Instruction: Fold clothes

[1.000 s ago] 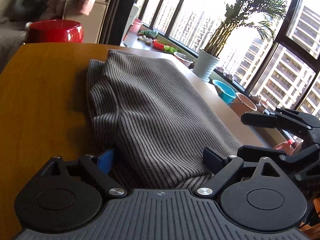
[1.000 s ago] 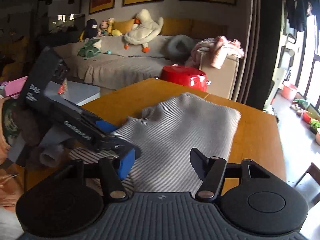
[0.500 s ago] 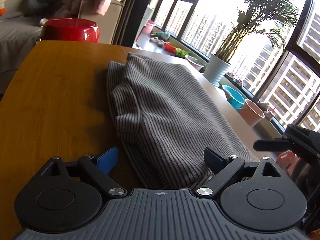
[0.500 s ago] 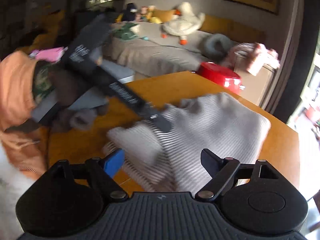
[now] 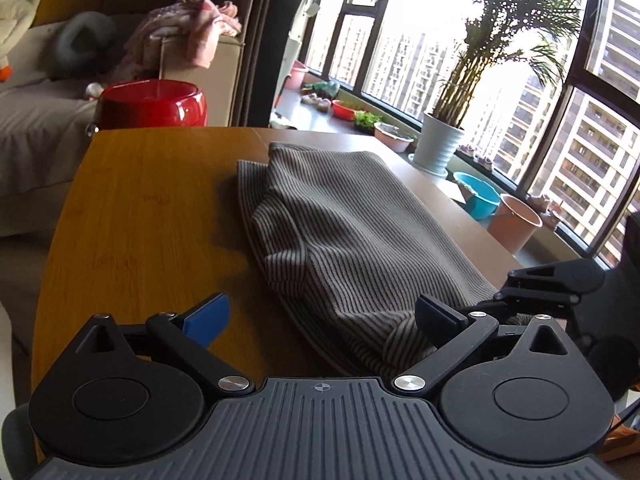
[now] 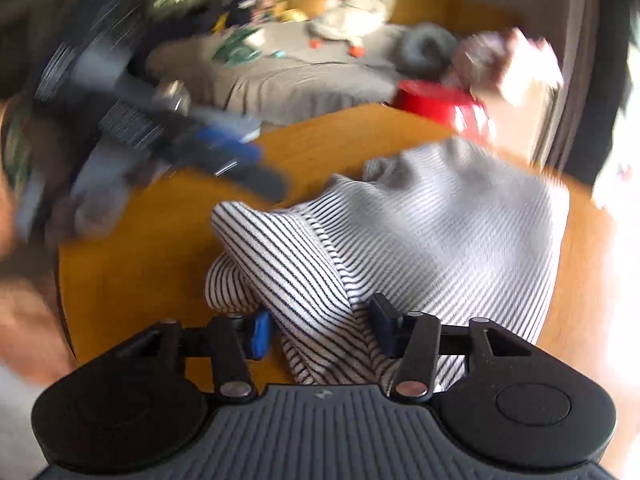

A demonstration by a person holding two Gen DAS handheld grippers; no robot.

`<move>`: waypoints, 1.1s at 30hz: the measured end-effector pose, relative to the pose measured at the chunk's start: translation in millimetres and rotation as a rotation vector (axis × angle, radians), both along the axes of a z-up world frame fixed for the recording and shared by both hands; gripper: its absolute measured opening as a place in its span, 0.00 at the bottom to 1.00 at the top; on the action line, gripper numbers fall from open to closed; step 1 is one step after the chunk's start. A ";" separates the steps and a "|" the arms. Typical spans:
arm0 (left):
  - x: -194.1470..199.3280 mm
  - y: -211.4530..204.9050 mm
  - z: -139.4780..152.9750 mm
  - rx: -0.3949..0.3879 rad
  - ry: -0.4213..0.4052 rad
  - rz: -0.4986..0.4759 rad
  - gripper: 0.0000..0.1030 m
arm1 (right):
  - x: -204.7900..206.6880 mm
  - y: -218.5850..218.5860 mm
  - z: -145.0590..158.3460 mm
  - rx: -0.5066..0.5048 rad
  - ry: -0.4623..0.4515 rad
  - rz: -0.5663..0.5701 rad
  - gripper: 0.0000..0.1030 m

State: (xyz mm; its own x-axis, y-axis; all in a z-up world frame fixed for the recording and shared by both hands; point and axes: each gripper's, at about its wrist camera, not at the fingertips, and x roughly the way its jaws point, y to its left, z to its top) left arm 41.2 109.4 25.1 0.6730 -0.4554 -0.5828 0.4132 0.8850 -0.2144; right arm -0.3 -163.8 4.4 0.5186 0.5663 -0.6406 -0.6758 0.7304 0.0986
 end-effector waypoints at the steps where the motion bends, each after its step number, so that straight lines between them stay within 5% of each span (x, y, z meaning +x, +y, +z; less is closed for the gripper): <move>1: -2.5 -0.1 1.3 0.009 -0.010 -0.009 0.99 | 7.7 -7.9 1.3 0.050 0.050 -0.022 0.44; 9: -29.3 -10.5 -1.4 0.142 -0.068 -0.164 1.00 | 36.2 -45.1 -3.6 0.262 0.258 -0.106 0.40; 23: -17.7 -36.9 -8.8 0.177 -0.112 -0.218 1.00 | 51.0 -39.9 -9.3 0.299 0.284 -0.114 0.40; 30: -26.3 -72.9 -21.0 0.330 -0.354 -0.353 0.98 | 64.3 -55.5 -13.6 0.406 0.401 -0.163 0.39; 33: -23.0 -80.9 -26.0 0.332 -0.353 -0.400 0.88 | 60.8 -51.1 -9.9 0.360 0.353 -0.164 0.39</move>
State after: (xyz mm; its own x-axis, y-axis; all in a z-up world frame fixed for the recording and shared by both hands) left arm 18.2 28.6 -1.0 0.6655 -0.5448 -0.5102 0.7221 0.6429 0.2554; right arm 60.5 -214.8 -5.5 0.4064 0.7125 -0.5721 -0.4358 0.7014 0.5640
